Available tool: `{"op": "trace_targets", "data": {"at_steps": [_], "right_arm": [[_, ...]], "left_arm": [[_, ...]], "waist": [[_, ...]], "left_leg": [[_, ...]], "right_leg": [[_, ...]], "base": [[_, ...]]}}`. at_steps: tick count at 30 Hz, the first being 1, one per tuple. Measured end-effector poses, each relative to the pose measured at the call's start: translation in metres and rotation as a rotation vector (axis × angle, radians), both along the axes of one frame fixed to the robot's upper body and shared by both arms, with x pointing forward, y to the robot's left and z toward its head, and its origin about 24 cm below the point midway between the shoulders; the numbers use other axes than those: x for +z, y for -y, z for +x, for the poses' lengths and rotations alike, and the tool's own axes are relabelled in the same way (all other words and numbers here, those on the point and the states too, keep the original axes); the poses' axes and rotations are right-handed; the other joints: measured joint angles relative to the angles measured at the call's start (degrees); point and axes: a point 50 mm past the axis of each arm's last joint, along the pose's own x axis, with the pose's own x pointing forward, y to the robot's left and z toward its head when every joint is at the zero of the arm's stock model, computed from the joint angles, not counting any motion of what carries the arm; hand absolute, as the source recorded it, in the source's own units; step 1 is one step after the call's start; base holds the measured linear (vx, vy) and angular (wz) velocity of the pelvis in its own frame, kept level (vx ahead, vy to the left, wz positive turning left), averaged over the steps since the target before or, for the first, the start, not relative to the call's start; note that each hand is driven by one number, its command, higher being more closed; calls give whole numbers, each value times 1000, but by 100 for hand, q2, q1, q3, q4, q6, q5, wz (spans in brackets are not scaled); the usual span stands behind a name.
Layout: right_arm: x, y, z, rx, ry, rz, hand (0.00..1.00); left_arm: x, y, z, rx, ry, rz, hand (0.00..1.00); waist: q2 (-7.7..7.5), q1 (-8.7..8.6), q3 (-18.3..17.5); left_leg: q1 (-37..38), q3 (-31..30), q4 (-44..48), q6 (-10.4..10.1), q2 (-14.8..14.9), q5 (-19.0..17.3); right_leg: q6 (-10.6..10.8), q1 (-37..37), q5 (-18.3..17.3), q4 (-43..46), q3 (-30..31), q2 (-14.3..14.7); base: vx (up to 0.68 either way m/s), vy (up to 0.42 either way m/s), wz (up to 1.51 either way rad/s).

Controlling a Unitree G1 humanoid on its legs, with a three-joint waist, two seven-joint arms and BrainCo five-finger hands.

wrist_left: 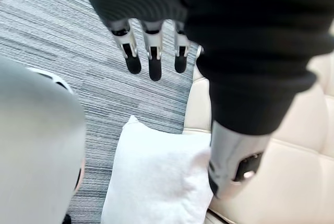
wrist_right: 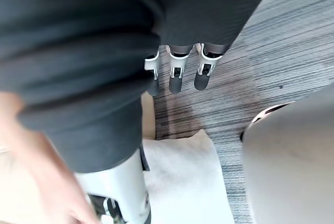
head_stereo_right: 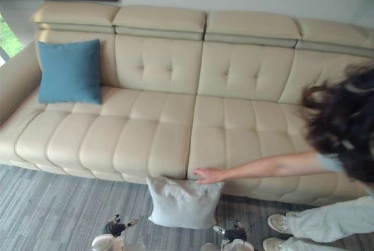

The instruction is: Pick up cushions and gather them together orderly.

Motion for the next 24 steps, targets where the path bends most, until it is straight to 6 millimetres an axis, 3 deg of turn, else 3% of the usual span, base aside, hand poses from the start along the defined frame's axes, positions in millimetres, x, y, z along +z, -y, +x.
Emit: {"op": "trace_targets", "data": {"at_steps": [2,4,8,13,14,15,19,24], "right_arm": [[7,2,21,-21,60,-8,0],[21,5,49,-50,155,-21,0],[45,4,89,-70,285,-29,0],[100,10,153,-128,534,-52,0],[105,10,157,-131,555,-51,0],[124,7,176,-129,624,-54,0],[171,-5,216,-122,774,-32,0],[193,-12,228,-117,860,-18,0]], "left_arm": [[12,-4,29,29,86,13,0],[27,-4,59,65,186,12,0],[55,-7,101,92,326,19,0],[121,-7,167,140,626,30,0],[125,-7,171,141,642,29,0],[140,-6,185,152,692,19,0],[172,-1,209,169,788,9,0],[188,7,220,170,838,-12,0]], "waist": [[-52,8,470],[-25,13,870],[-120,14,1394],[-173,-26,1906],[-173,-26,1920],[-185,-46,1981],[-191,-68,2100],[-188,-110,2103]], "left_leg": [[-711,-108,772,73,100,-105],[-1642,-236,1659,84,274,-489],[-2742,-414,2610,85,454,-724],[-4187,-640,3323,162,517,-719],[-4309,-648,3367,170,520,-712],[-4732,-666,3525,162,520,-632],[-5454,-789,3820,136,537,-610],[-5633,-813,3824,138,521,-579]], "right_leg": [[-43,-600,-131,606,-9,-69],[-132,-1432,-405,1269,-20,-66],[-214,-2478,-621,2143,-9,-70],[-331,-3824,-607,2810,-55,-178],[-354,-3943,-609,2861,-59,-189],[-470,-4372,-576,3065,-70,-249],[-494,-5064,-577,3370,-81,-247],[-498,-5218,-575,3377,-99,-255]], "base": [[-206,-96,5],[-320,-61,1],[-260,-53,-4],[-159,-41,7],[-119,-40,14],[-95,-56,10],[-34,-33,4],[-6,-8,3]]}}
